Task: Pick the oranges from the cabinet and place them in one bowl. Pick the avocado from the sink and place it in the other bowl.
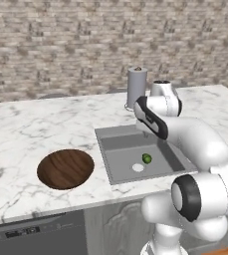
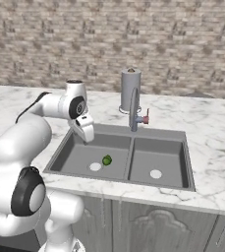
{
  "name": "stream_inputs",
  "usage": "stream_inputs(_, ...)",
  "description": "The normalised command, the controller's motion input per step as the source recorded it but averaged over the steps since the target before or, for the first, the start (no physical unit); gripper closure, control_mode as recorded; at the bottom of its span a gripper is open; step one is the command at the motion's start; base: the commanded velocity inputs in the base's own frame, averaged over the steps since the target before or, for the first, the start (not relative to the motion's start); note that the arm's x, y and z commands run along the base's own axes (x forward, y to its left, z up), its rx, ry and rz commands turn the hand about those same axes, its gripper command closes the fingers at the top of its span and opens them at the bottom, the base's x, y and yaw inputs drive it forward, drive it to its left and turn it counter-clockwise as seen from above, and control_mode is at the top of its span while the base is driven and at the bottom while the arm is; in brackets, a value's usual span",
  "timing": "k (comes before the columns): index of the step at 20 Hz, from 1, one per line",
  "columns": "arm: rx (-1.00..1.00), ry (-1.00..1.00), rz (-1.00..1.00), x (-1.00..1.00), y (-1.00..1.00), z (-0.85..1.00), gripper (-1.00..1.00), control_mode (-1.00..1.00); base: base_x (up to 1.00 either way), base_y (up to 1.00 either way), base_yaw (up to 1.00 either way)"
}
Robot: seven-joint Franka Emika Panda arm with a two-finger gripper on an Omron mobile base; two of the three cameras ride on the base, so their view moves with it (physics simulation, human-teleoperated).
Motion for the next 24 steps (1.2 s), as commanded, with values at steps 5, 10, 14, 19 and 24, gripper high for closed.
stream_inputs(5,0.00,0.06,-0.01,0.01,-0.02,-0.19,-1.00,-1.00,0.00,0.00,0.00)
stream_inputs(10,0.00,0.04,0.00,0.02,-0.09,-0.18,-1.00,-1.00,0.00,0.00,0.00)
stream_inputs(14,0.00,0.03,0.00,0.00,-0.11,-0.20,-1.00,-1.00,0.00,0.00,0.00)
stream_inputs(19,0.00,0.01,0.00,0.00,-0.11,-0.20,-1.00,-1.00,0.00,0.00,0.00)
stream_inputs(24,0.00,0.00,0.00,0.01,-0.10,-0.19,-1.00,-1.00,0.00,0.00,0.00)
